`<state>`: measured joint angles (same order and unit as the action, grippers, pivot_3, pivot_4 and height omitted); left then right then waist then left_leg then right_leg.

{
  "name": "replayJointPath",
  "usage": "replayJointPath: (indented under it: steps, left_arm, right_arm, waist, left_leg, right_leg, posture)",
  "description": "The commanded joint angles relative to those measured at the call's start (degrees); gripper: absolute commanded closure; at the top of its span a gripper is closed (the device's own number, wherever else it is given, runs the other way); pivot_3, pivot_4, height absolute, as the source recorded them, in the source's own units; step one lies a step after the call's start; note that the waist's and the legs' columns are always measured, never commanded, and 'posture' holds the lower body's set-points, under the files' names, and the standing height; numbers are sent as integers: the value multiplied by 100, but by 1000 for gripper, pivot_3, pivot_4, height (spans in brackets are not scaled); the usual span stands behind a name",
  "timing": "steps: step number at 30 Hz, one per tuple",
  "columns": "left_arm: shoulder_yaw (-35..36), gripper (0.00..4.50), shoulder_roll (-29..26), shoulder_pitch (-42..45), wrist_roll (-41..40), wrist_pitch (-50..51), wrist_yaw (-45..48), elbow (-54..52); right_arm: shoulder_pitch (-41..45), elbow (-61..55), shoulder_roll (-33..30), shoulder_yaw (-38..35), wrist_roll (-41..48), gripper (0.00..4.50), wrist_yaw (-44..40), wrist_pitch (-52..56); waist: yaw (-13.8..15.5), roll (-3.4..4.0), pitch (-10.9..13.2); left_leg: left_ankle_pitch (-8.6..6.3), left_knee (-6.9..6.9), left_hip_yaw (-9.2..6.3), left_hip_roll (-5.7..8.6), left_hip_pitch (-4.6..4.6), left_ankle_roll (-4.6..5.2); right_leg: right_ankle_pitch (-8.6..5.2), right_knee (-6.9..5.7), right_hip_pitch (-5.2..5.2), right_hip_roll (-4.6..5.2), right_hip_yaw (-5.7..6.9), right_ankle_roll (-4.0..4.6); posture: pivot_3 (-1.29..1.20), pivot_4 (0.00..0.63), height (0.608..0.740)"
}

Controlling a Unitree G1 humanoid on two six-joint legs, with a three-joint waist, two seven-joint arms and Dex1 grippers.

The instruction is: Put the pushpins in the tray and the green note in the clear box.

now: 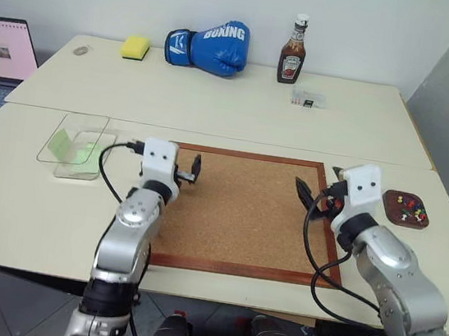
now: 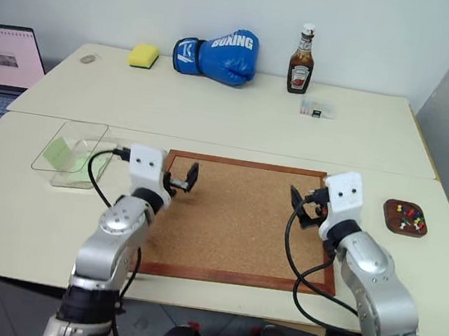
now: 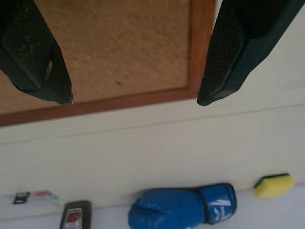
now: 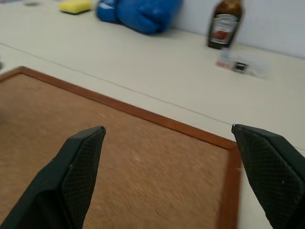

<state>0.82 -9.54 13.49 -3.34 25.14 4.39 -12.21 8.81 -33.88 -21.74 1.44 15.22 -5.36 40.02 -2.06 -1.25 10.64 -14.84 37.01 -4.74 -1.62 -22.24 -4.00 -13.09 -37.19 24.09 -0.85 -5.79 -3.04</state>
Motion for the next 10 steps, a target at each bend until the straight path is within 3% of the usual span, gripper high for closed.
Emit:
replayJointPath:
  steps: [1, 10]
  left_arm:
    - [-279, 64, 244, -474, 38, 66, -94, -785]
    - [-516, 64, 399, -1012, 377, 211, -365, -1328]
  right_arm:
    - [-497, -638, 220, -27, -367, 0, 369, -176]
    - [-1126, -889, 555, -96, -856, 0, 639, -323]
  waist:
    - [2, 0, -2]
    - [-1, 1, -2]
  left_leg:
    - [1, -2, -3, -1, 1, 0]
    - [1, 0, 8, -1, 21, -1]
  right_leg:
    - [0, 3, -2, -1, 1, 0]
    - [-13, 6, -11, -1, -8, 22]
  posture:
    - [0, 150, 740]
    - [0, 150, 740]
